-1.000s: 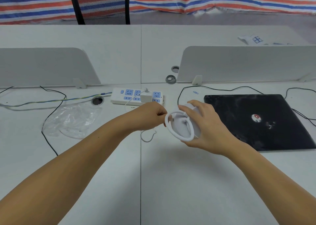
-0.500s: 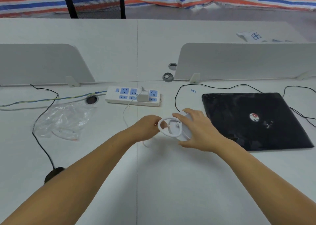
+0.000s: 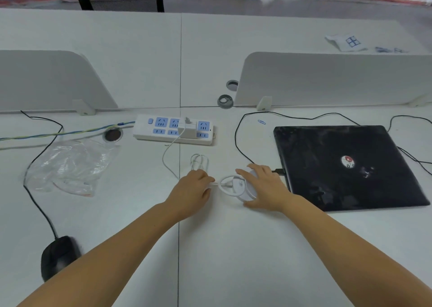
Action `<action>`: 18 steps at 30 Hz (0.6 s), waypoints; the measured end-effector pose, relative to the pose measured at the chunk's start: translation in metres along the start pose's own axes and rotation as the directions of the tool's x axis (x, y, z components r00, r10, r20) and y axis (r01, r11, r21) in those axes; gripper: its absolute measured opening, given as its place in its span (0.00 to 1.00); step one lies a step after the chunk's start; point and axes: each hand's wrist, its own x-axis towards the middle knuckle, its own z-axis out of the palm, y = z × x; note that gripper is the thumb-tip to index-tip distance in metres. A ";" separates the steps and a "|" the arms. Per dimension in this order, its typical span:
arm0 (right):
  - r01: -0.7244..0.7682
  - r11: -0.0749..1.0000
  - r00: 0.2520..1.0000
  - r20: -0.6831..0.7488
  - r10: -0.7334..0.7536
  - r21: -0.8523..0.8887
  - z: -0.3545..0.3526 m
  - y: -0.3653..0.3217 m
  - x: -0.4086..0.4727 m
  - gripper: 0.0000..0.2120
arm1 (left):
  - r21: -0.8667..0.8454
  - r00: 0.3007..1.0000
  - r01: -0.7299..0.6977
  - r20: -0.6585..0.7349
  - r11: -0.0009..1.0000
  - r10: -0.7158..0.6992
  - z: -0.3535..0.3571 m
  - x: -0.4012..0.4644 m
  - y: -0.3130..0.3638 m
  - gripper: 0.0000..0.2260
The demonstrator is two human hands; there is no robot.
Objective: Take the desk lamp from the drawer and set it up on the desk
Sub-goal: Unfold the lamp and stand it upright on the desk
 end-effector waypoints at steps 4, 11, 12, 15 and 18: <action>-0.044 0.997 0.995 0.090 0.038 0.068 -0.012 0.003 -0.004 0.52 | 0.071 0.996 -0.080 0.046 0.994 0.077 0.011 0.005 -0.001 0.17; -0.183 0.974 0.983 0.010 0.183 0.131 -0.007 -0.005 -0.006 0.45 | 0.236 0.958 -0.078 0.287 0.969 0.007 0.040 0.040 0.016 0.51; -0.176 0.976 0.984 -0.005 0.178 0.126 -0.003 -0.007 -0.004 0.44 | 0.256 0.956 -0.101 0.294 0.961 0.022 0.042 0.043 0.020 0.55; -0.142 0.983 0.989 -0.021 0.145 0.116 0.001 -0.007 -0.001 0.41 | 0.226 0.971 -0.087 0.237 0.970 0.032 0.057 0.051 0.021 0.55; -0.094 0.991 0.995 -0.031 0.097 0.100 -0.001 -0.003 0.003 0.40 | 0.186 0.975 -0.032 0.223 0.982 -0.011 0.061 0.052 0.020 0.47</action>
